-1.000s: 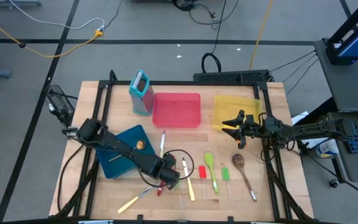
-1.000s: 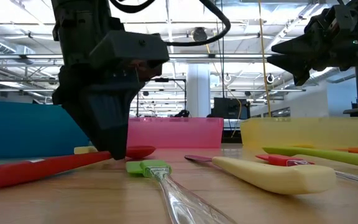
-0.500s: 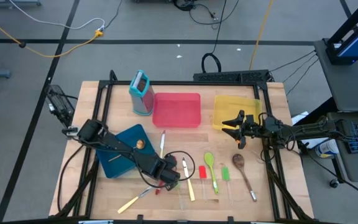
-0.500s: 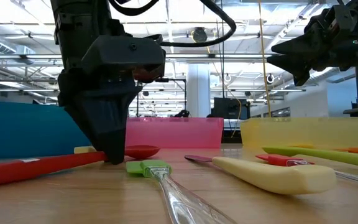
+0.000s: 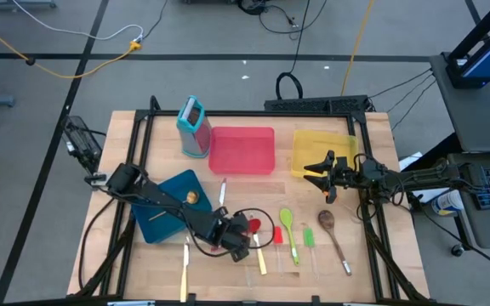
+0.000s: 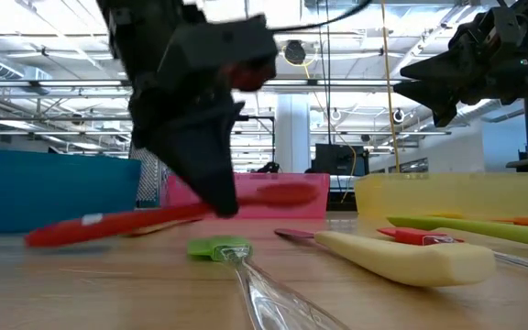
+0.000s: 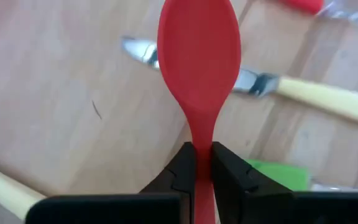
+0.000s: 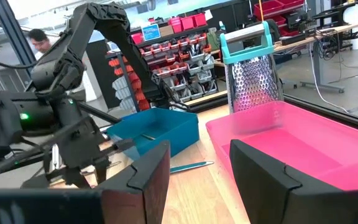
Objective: Pick & Place Kitchen Items
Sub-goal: Put the red serving spoon into the blue bin
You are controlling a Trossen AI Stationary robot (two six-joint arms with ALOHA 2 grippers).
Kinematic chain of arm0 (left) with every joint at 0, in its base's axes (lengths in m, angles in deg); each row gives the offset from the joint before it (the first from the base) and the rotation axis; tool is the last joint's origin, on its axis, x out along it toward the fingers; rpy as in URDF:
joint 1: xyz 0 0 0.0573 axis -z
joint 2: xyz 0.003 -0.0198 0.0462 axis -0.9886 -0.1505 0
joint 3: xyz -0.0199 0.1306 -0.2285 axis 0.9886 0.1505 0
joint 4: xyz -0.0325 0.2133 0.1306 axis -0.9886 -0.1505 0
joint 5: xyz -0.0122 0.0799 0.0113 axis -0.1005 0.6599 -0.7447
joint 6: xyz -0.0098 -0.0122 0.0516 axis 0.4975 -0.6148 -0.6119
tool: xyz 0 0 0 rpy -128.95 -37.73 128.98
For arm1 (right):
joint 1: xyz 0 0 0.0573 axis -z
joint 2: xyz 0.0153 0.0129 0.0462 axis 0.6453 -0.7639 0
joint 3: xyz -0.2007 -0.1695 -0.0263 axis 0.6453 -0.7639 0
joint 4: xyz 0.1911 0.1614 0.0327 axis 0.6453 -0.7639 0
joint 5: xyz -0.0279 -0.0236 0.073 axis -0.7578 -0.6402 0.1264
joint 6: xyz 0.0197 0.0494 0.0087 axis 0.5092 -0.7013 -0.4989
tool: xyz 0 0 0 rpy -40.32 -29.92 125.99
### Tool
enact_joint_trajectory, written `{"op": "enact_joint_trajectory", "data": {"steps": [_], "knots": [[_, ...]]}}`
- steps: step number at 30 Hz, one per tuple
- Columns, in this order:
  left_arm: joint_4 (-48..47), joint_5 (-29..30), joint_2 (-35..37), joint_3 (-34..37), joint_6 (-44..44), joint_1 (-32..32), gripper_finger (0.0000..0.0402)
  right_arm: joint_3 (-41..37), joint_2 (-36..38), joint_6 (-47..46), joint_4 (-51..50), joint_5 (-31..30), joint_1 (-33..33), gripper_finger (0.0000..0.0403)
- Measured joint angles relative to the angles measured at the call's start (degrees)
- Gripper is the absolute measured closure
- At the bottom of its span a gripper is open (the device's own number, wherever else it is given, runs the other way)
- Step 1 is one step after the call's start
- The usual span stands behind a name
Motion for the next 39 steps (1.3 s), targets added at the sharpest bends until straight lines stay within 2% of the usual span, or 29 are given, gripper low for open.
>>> {"op": "enact_joint_trajectory", "data": {"steps": [8,15,21,26,31,39], "knots": [[-6.10,4.28,2.35,-6.02,-6.08,0.04,0.0372,0.01,-0.32,-0.15,-0.12,0.18,0.00,0.0243],[-17.25,9.01,4.22,-10.66,-7.91,0.03,0.0363,0.01,-0.76,-2.27,-0.79,0.21,0.00,0.0243],[-28.85,12.36,7.08,-11.31,-4.05,-0.11,0.0372,-0.01,-1.47,-2.52,-0.84,0.22,0.00,0.0243],[-42.60,15.32,8.99,-11.34,4.05,-0.17,0.0361,-0.01,-1.76,-3.31,-0.77,0.21,0.00,0.0243],[-57.00,15.05,9.32,-11.34,12.21,-0.72,0.0370,-0.01,-1.80,-3.74,-0.79,0.21,-0.01,0.0243],[-57.50,11.11,9.43,-7.89,6.20,-3.43,0.0361,0.01,-1.96,-4.65,-0.81,0.21,0.00,0.0243]]}}
